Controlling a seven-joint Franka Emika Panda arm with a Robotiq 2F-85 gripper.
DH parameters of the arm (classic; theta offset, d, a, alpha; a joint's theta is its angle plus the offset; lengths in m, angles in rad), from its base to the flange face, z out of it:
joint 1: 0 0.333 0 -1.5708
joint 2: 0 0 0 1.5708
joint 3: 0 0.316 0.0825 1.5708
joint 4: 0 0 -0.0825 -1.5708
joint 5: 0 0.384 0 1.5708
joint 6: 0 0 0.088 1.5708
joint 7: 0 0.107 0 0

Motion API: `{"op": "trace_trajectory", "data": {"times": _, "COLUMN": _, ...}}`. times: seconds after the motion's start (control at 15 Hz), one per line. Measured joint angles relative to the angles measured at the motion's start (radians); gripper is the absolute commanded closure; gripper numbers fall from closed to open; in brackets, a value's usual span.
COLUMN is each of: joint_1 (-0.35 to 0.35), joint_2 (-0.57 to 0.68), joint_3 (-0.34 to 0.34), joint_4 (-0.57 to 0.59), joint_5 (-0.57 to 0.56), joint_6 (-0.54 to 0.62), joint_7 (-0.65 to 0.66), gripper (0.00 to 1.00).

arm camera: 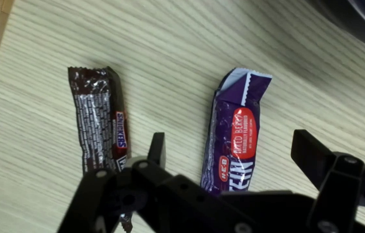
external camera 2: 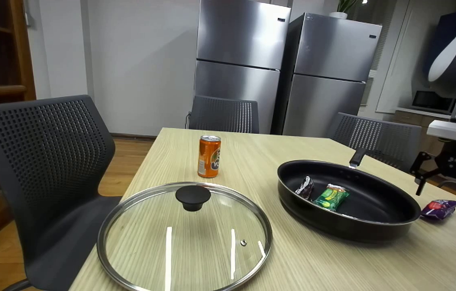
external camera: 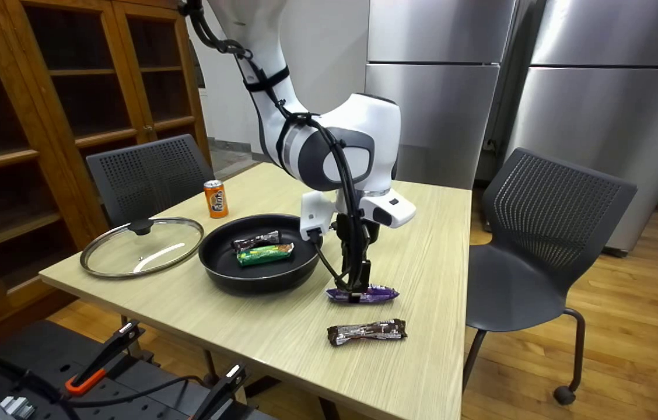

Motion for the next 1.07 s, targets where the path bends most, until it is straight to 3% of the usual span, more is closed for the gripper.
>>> {"op": "trace_trajectory", "data": {"times": 0.53, "joint_1": -0.007, "joint_2": 0.067, "joint_3": 0.000, "joint_4": 0.079, "joint_5": 0.002, "joint_6": -0.024, "joint_7": 0.000, "gripper": 0.00}}
{"op": "trace_trajectory", "data": {"times": 0.6, "joint_1": -0.008, "joint_2": 0.074, "joint_3": 0.000, "joint_4": 0.086, "joint_5": 0.002, "joint_6": -0.027, "joint_7": 0.000, "gripper": 0.25}}
{"op": "trace_trajectory", "data": {"times": 0.67, "joint_1": -0.009, "joint_2": 0.080, "joint_3": 0.000, "joint_4": 0.092, "joint_5": 0.002, "joint_6": -0.029, "joint_7": 0.000, "gripper": 0.26}}
{"op": "trace_trajectory", "data": {"times": 1.07, "joint_1": -0.011, "joint_2": 0.106, "joint_3": 0.001, "joint_4": 0.118, "joint_5": 0.002, "joint_6": -0.041, "joint_7": 0.000, "gripper": 0.74}}
